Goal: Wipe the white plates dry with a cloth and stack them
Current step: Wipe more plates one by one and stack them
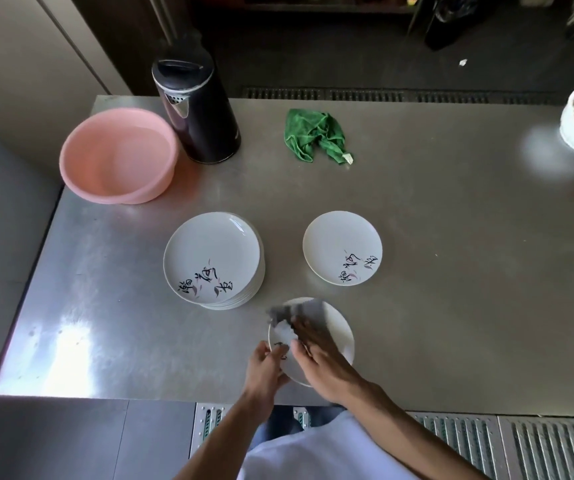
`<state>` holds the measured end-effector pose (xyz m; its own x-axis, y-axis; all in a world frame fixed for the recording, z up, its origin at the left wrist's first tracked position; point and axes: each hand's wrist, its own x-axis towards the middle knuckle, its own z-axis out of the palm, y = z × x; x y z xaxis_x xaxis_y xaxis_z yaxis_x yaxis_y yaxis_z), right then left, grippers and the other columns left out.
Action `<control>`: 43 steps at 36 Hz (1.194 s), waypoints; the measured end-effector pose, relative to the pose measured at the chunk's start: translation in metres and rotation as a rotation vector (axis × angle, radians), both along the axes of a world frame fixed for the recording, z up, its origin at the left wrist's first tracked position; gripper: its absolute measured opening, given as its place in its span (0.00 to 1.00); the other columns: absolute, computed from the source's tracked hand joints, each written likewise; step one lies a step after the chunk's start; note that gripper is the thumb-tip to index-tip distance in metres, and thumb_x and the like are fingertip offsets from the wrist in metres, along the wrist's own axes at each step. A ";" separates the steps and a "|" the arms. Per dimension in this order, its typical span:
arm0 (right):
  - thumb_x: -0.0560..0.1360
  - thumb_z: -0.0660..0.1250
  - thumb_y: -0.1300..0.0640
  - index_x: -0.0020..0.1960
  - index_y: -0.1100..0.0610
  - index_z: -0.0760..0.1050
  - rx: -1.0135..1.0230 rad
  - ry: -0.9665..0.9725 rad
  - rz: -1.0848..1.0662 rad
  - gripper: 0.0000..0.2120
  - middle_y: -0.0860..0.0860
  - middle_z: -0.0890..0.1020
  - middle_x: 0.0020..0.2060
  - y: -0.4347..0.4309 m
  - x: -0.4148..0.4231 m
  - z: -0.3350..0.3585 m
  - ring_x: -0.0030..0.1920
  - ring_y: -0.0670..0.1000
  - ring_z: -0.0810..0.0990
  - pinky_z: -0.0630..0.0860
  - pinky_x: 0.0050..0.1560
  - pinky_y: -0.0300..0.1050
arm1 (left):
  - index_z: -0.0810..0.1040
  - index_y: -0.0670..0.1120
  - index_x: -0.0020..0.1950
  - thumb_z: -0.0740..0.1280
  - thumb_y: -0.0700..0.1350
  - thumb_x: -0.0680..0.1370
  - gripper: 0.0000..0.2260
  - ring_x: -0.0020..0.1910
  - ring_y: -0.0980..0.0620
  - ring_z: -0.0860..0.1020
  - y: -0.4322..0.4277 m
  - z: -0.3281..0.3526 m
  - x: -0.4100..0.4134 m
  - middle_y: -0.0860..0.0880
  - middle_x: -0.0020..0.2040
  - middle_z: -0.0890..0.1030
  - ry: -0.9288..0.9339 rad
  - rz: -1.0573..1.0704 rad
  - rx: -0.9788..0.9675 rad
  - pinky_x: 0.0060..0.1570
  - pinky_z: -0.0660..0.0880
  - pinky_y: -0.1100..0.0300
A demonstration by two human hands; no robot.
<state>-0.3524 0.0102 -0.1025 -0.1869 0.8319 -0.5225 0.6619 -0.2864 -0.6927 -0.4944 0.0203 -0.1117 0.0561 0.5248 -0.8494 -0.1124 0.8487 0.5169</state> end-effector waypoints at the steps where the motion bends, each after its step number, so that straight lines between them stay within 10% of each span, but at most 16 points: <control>1: 0.86 0.48 0.48 0.81 0.51 0.53 0.035 -0.003 0.078 0.24 0.46 0.51 0.81 -0.003 0.000 -0.002 0.79 0.42 0.44 0.38 0.76 0.36 | 0.78 0.43 0.56 0.62 0.37 0.81 0.07 0.47 0.45 0.85 0.001 0.002 -0.001 0.41 0.48 0.85 -0.007 -0.034 0.017 0.43 0.82 0.52; 8: 0.86 0.45 0.45 0.81 0.50 0.53 0.035 -0.410 -0.019 0.25 0.51 0.47 0.81 0.015 0.015 -0.032 0.81 0.54 0.45 0.39 0.79 0.48 | 0.78 0.45 0.65 0.60 0.28 0.79 0.19 0.51 0.40 0.84 0.006 0.011 0.005 0.36 0.57 0.84 -0.069 -0.140 0.040 0.57 0.81 0.41; 13: 0.85 0.46 0.45 0.81 0.46 0.49 0.153 -0.173 0.205 0.24 0.40 0.44 0.78 0.004 0.007 -0.034 0.80 0.47 0.42 0.34 0.76 0.38 | 0.77 0.40 0.65 0.59 0.28 0.81 0.16 0.49 0.40 0.84 0.010 0.017 0.005 0.36 0.55 0.85 -0.030 -0.152 0.056 0.58 0.80 0.38; 24: 0.84 0.43 0.42 0.80 0.47 0.58 0.095 -0.392 0.012 0.26 0.43 0.51 0.80 0.003 0.017 -0.037 0.81 0.48 0.48 0.40 0.79 0.47 | 0.78 0.43 0.63 0.59 0.29 0.80 0.17 0.47 0.42 0.83 0.001 0.014 0.008 0.39 0.52 0.85 -0.065 0.071 -0.025 0.43 0.83 0.49; 30: 0.85 0.44 0.45 0.80 0.48 0.59 0.078 -0.152 -0.077 0.25 0.49 0.53 0.81 0.011 0.008 -0.023 0.80 0.47 0.46 0.41 0.80 0.48 | 0.71 0.43 0.46 0.62 0.33 0.80 0.06 0.43 0.45 0.78 0.001 0.013 0.013 0.41 0.42 0.79 0.033 0.089 -0.041 0.33 0.79 0.55; 34: 0.86 0.49 0.48 0.80 0.49 0.58 0.126 -0.017 0.156 0.23 0.45 0.53 0.80 -0.003 0.006 -0.021 0.80 0.46 0.44 0.36 0.76 0.37 | 0.78 0.37 0.56 0.68 0.35 0.71 0.14 0.44 0.43 0.82 0.001 0.014 0.008 0.36 0.47 0.84 -0.023 -0.091 0.048 0.48 0.83 0.47; 37: 0.85 0.46 0.43 0.81 0.46 0.54 0.154 -0.308 0.181 0.25 0.45 0.49 0.81 -0.004 0.013 -0.032 0.81 0.51 0.44 0.37 0.78 0.43 | 0.79 0.40 0.62 0.67 0.34 0.64 0.25 0.47 0.42 0.83 -0.004 0.014 0.005 0.37 0.52 0.85 -0.073 -0.094 0.040 0.55 0.82 0.42; 43: 0.85 0.47 0.44 0.81 0.47 0.53 0.198 -0.294 0.212 0.26 0.45 0.45 0.79 -0.012 0.012 -0.036 0.81 0.53 0.44 0.36 0.78 0.45 | 0.80 0.40 0.62 0.61 0.27 0.73 0.20 0.52 0.38 0.84 0.000 0.013 0.003 0.36 0.55 0.85 -0.047 -0.136 0.065 0.56 0.81 0.39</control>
